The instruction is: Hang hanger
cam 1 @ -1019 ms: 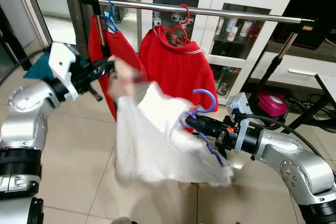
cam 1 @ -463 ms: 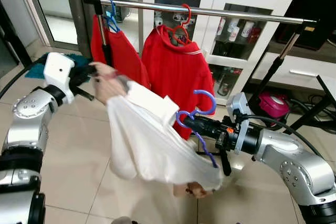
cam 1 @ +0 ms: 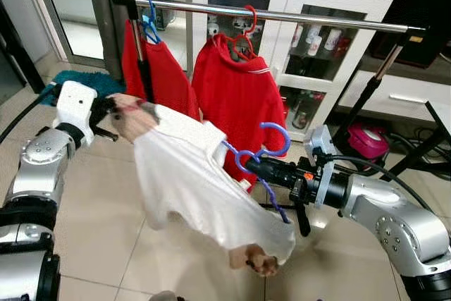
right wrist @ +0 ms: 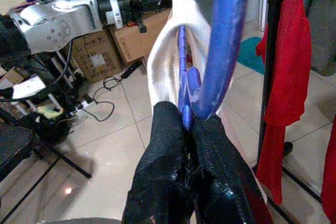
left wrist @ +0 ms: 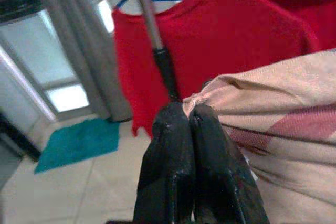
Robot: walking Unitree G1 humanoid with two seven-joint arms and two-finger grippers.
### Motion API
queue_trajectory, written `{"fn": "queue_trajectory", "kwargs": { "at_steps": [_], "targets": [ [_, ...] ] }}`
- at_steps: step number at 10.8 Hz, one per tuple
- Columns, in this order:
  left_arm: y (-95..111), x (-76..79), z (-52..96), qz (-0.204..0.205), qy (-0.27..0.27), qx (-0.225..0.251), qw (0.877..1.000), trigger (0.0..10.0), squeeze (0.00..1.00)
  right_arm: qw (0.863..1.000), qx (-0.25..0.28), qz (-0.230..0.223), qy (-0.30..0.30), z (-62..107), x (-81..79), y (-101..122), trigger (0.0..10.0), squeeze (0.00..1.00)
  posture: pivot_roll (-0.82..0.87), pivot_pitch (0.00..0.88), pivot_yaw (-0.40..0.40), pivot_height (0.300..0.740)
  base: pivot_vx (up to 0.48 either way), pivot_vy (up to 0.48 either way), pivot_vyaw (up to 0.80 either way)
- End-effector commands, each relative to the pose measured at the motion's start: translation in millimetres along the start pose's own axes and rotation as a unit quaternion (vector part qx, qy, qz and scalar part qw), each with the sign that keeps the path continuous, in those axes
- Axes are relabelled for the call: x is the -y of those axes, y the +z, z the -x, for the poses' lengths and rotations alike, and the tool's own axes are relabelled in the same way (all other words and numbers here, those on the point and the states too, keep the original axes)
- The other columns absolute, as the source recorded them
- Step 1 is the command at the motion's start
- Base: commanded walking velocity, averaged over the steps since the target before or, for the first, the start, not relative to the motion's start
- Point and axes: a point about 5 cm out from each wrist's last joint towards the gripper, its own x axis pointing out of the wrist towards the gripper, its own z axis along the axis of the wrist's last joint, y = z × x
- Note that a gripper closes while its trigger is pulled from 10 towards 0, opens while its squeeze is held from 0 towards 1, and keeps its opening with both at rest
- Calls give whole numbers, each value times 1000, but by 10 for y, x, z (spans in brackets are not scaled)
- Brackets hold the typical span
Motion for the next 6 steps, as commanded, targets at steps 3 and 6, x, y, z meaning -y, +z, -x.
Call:
{"fn": "queue_trajectory", "kwargs": {
  "at_steps": [3,6],
  "targets": [
    [97,-195,-6,5,75,12,997,0,0,1000,-4,11,2,50,-10,33,10000,0,-84,0,-54,740,0,0,0],
    [34,-159,-14,14,75,2,997,0,0,1000,-5,12,3,51,-6,33,10000,0,-85,0,-55,740,0,0,0]
  ]
}}
